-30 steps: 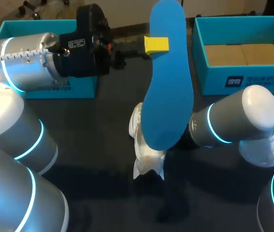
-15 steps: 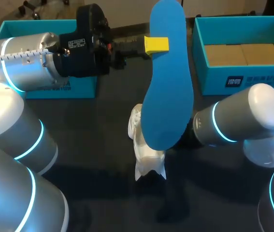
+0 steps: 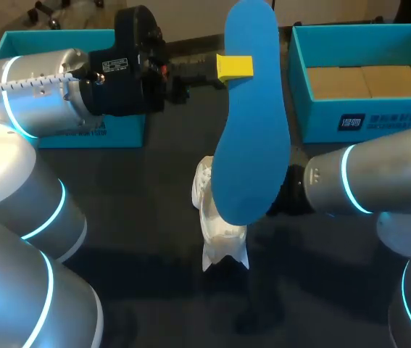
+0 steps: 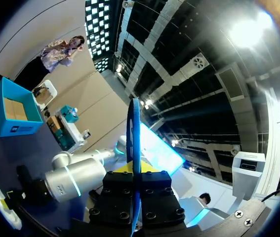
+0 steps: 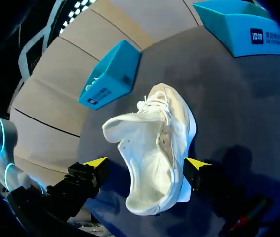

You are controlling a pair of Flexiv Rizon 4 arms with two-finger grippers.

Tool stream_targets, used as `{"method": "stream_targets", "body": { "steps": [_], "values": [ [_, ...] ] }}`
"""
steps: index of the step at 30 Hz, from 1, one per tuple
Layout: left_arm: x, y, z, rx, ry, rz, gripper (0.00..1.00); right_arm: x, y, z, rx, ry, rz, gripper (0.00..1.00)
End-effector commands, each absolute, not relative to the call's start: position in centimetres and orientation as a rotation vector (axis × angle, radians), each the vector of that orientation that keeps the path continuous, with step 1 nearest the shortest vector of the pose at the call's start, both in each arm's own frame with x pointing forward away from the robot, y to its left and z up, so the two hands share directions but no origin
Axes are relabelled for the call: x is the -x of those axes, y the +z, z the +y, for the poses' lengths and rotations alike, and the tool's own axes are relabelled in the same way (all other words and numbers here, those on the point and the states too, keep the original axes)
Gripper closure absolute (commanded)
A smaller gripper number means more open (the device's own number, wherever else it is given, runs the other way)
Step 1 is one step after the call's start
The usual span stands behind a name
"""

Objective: Take the shoe out of the shoebox, open the shoe tongue, remove and reinsert the insole, then place the shoe into the shoebox

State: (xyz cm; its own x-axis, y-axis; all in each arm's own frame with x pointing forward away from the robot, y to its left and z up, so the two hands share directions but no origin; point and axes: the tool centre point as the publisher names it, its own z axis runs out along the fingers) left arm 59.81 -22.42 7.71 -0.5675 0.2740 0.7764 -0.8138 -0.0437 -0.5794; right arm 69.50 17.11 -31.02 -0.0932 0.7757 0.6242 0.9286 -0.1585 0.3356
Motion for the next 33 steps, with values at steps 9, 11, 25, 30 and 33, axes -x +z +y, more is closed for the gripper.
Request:
{"method": "stream_targets", "body": {
  "steps": [9,11,25,30,33],
  "values": [
    [-59.1,7.9,-22.7,-0.616,1.739,-1.42,1.0,-69.7,-29.0,15.0,1.917,-1.135,-1.851,0.0],
    [-59.1,7.9,-22.7,-0.616,1.739,-1.42,1.0,-69.7,-29.0,15.0,1.917,-1.135,-1.851,0.0],
    [-59.1,7.9,-22.7,-0.616,1.739,-1.42,1.0,-70.6,-25.0,10.1,1.723,-1.143,-1.704,0.0],
    [-59.1,7.9,-22.7,-0.616,1.739,-1.42,1.0,-71.3,-23.0,8.7,1.656,-1.105,-1.7,0.0],
    [-59.1,7.9,-22.7,-0.616,1.739,-1.42,1.0,-71.5,-22.0,7.9,1.61,-1.099,-1.692,0.0]
  ]
}}
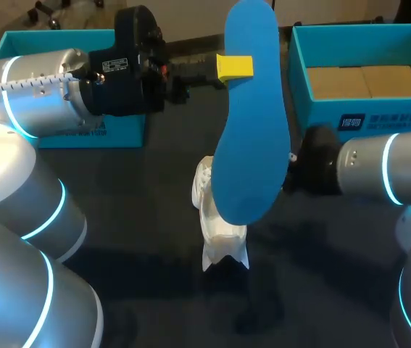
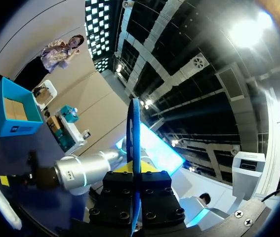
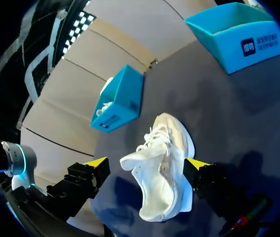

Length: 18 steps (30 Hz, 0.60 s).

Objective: Take the shoe out of the shoebox, open the shoe tongue, remove and reinsert the insole, then place the shoe into the shoebox

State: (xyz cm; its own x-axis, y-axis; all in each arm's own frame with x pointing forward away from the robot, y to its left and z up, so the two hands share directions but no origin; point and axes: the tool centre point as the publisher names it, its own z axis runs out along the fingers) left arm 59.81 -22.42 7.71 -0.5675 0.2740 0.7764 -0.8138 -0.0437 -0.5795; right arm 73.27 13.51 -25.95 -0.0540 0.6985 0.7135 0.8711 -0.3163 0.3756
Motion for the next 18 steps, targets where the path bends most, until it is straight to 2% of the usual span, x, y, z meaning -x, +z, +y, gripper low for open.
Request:
{"method": "stream_targets", "body": {
  "steps": [1,10,18],
  "values": [
    [-59.1,7.9,-22.7,-0.616,1.739,-1.42,1.0,-71.6,-21.9,7.6,1.598,-1.086,-1.693,0.0],
    [-59.1,7.9,-22.7,-0.616,1.739,-1.42,1.0,-72.5,-23.4,8.3,1.45,-0.712,-1.79,0.0],
    [-59.1,7.9,-22.7,-0.616,1.739,-1.42,1.0,-72.9,-24.0,7.6,1.542,-0.574,-1.677,0.0]
  ]
}}
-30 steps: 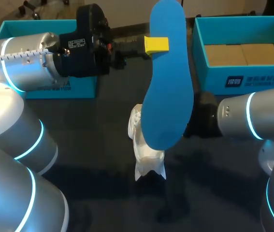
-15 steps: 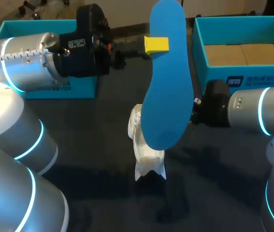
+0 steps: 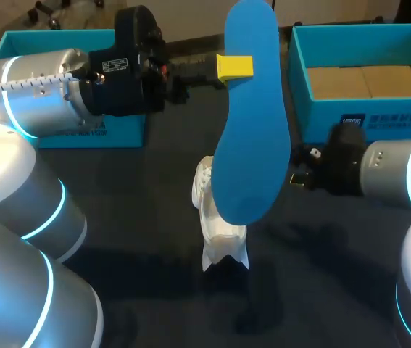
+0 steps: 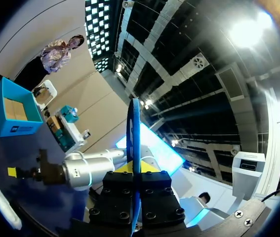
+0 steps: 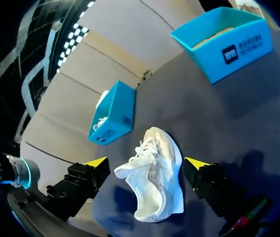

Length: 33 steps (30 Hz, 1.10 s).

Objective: Take the shoe out of the shoebox, open the shoe tongue, remove and reinsert the insole, then place the shoe into the shoebox

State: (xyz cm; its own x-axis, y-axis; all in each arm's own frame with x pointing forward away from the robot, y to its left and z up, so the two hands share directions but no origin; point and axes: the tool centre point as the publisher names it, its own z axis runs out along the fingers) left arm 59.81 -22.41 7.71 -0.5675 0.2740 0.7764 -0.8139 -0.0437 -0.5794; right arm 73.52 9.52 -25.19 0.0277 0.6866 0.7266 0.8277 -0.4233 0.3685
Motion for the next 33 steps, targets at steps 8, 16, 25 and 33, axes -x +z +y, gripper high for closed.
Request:
{"method": "stream_targets", "body": {
  "steps": [8,16,25,33],
  "values": [
    [-59.1,7.9,-22.7,-0.616,1.739,-1.42,1.0,-74.2,-23.5,6.6,1.753,-0.55,-1.598,0.0],
    [-59.1,7.9,-22.7,-0.616,1.739,-1.42,1.0,-76.2,-23.4,5.8,1.917,-0.581,-1.504,0.0],
    [-59.1,7.9,-22.7,-0.616,1.739,-1.42,1.0,-77.7,-22.5,5.5,1.932,-0.541,-1.487,0.0],
    [-59.1,7.9,-22.7,-0.616,1.739,-1.42,1.0,-78.9,-21.3,3.8,2.038,-0.469,-1.443,0.0]
  ]
}}
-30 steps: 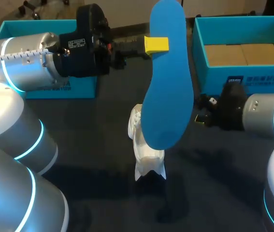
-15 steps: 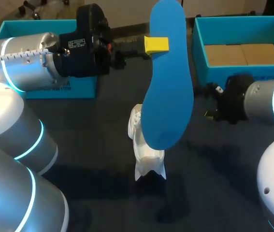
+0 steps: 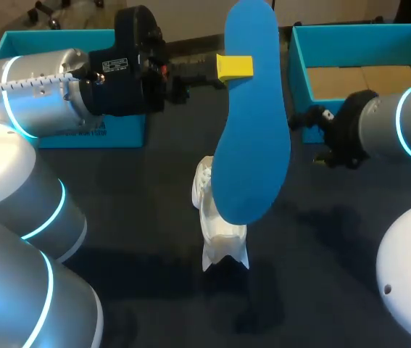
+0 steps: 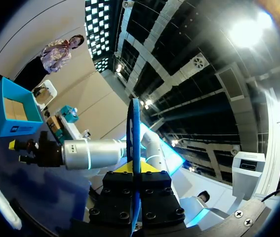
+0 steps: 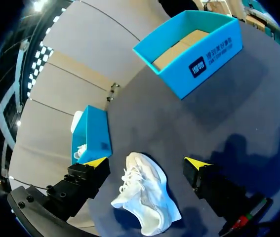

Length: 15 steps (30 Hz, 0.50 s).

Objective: Take the shoe out of the shoebox, open the shoe tongue, remove and reinsert the insole, then place the shoe into the shoebox

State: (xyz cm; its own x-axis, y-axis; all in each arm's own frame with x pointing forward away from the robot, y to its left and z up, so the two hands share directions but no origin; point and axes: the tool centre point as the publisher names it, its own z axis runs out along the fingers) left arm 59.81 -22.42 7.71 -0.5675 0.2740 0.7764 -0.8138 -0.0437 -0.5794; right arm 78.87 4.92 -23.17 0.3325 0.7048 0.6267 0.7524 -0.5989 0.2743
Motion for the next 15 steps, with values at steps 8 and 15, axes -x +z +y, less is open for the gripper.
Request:
{"method": "stream_targets", "body": {
  "steps": [8,15],
  "values": [
    [-59.1,7.9,-22.7,-0.616,1.739,-1.42,1.0,-79.6,-20.8,3.8,1.945,-0.373,-1.409,0.0],
    [-59.1,7.9,-22.7,-0.616,1.739,-1.42,1.0,-79.7,-19.9,4.1,1.788,-0.262,-1.412,0.0]
  ]
}}
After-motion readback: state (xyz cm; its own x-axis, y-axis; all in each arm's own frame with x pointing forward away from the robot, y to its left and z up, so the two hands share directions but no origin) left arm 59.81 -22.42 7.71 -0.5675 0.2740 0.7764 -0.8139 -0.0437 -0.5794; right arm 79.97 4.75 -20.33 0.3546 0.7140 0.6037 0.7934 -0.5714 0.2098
